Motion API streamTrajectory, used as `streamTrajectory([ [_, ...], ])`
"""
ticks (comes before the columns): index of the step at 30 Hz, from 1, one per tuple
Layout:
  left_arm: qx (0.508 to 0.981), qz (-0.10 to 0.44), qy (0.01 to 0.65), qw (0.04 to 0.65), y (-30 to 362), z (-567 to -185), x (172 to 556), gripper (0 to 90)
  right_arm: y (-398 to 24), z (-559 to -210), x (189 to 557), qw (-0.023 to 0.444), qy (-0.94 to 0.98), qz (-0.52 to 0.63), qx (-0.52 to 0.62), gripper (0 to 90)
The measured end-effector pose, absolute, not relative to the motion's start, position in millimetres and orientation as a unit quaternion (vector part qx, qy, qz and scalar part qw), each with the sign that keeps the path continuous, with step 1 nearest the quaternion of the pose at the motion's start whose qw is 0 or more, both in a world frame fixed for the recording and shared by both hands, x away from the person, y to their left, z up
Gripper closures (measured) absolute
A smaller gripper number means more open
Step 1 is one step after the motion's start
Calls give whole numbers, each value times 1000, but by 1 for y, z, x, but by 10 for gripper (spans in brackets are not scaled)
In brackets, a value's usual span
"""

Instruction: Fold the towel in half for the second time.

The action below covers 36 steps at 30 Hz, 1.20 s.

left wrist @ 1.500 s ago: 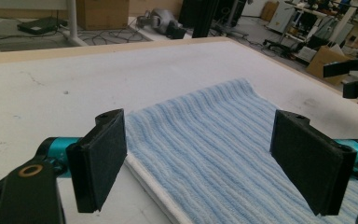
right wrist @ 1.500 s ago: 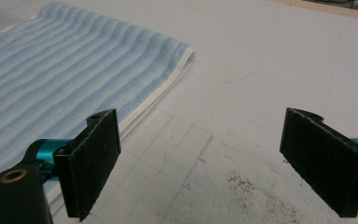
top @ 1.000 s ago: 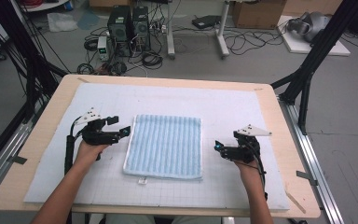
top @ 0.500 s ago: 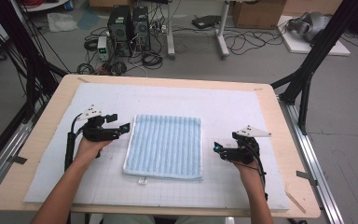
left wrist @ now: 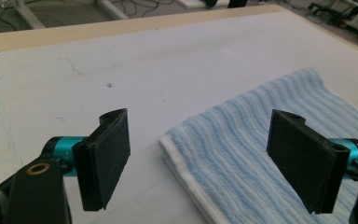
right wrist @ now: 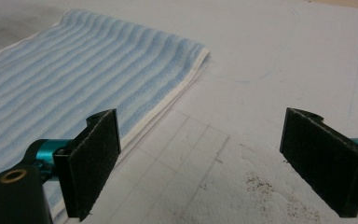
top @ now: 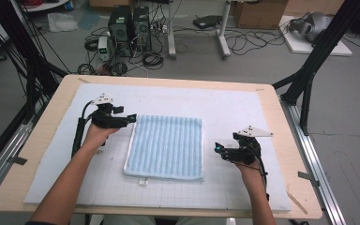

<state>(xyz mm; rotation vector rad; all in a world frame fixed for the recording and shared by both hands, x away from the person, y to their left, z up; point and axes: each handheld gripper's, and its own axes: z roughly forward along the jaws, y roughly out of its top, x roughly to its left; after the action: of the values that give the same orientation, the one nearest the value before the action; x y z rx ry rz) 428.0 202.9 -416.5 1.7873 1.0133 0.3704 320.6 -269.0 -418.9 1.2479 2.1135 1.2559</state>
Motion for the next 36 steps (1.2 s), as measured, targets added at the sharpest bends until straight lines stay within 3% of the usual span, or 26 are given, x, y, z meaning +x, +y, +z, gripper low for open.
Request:
streamTrajectory([
  [16, 751, 162, 454, 451, 192, -441, 455, 307, -271, -421, 323, 188, 754, 441, 449, 113],
  [23, 775, 166, 429, 434, 179, -449, 458, 375, -270, -421, 322, 187, 754, 440, 451, 113],
  [28, 803, 171, 395, 412, 171, -451, 458, 530, -270, -422, 322, 187, 755, 439, 451, 114],
  [32, 821, 168, 357, 413, 167, -450, 454, 809, -269, -423, 322, 185, 756, 438, 450, 114],
  [36, 812, 159, 375, 418, 168, -450, 454, 848, -267, -424, 323, 177, 760, 439, 446, 114],
])
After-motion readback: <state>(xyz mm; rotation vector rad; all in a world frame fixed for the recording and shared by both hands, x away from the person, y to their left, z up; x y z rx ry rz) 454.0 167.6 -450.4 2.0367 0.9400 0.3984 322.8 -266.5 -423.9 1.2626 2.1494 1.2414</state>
